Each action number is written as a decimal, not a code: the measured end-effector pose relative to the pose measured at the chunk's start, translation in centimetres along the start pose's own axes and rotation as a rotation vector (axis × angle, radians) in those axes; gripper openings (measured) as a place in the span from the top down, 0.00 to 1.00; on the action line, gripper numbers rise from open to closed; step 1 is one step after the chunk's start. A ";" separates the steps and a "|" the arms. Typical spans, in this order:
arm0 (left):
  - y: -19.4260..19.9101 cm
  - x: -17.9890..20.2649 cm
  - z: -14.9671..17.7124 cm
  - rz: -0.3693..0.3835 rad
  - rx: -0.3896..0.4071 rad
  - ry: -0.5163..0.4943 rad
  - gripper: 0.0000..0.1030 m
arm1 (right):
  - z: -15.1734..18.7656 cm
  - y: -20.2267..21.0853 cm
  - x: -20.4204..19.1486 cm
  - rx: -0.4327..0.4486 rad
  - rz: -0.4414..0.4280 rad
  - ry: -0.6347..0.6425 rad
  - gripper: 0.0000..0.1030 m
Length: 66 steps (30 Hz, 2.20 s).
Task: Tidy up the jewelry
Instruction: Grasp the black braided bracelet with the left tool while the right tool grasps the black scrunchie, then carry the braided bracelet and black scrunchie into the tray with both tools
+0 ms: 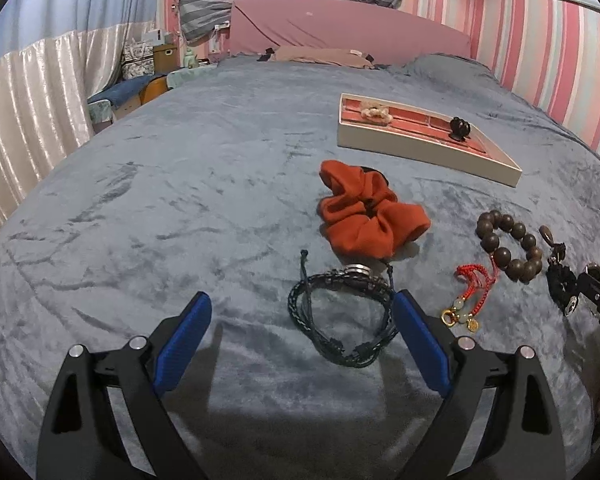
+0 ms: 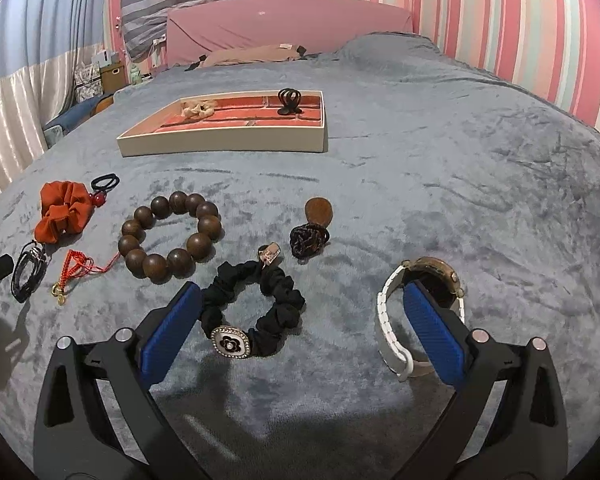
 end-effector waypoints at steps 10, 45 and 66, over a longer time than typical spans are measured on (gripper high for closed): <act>-1.1 0.0 0.1 0.025 -0.022 -0.002 0.16 | 0.7 -1.9 -0.1 -0.067 -0.034 -0.016 0.34; -3.3 1.8 0.5 0.062 -0.108 -0.097 0.90 | 1.1 -2.7 0.4 -0.087 -0.125 -0.057 0.86; 0.5 4.2 -1.4 0.123 -0.017 -0.099 0.91 | -1.5 -0.1 -0.1 0.038 -0.126 -0.033 0.88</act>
Point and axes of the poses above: each gripper's, at about its wrist camera, not at the fingertips, and y roughly against the way its jaws point, x to its right, z to its underside, the point moved 5 cm from there along -y, roughly the way its jaws point, and after that the axes turned 11 degrees about y, right-handed, at the moved point
